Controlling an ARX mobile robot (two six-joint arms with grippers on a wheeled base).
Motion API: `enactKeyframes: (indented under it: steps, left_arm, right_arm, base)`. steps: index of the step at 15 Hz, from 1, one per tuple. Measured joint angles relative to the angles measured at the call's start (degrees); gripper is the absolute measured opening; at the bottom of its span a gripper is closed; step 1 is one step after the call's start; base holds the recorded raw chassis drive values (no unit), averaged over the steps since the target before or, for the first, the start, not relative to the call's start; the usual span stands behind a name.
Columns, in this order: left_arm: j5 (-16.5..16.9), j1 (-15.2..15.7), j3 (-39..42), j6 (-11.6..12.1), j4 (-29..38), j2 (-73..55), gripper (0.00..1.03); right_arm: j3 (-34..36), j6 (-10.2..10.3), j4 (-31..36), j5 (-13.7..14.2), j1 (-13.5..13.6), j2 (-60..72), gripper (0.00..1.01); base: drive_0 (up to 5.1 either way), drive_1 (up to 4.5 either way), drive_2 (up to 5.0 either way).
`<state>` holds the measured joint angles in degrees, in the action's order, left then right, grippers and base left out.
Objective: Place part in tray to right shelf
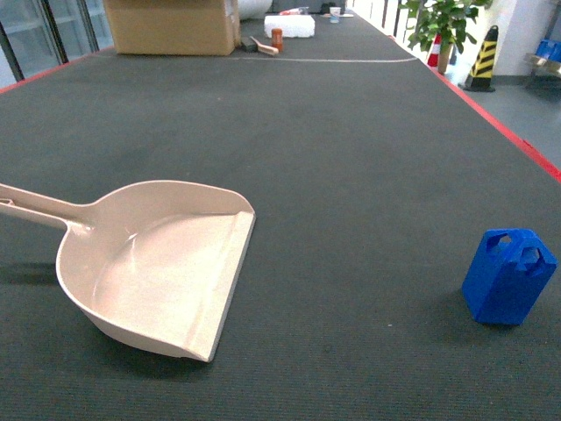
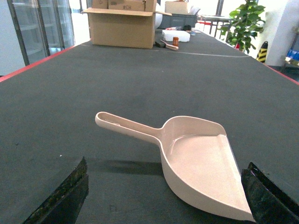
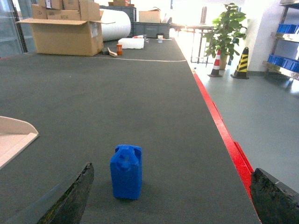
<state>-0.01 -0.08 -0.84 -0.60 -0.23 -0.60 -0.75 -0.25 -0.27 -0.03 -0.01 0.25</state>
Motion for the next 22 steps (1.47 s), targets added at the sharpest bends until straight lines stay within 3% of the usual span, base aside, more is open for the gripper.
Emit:
enactKeyframes:
  steps: [22]
  left_arm:
    - [0.00,0.00,0.00,0.00,0.00,0.00,0.98]
  right_arm:
    - [0.00,0.00,0.00,0.00,0.00,0.00,0.98]
  base:
    - [0.0,0.00,0.0]
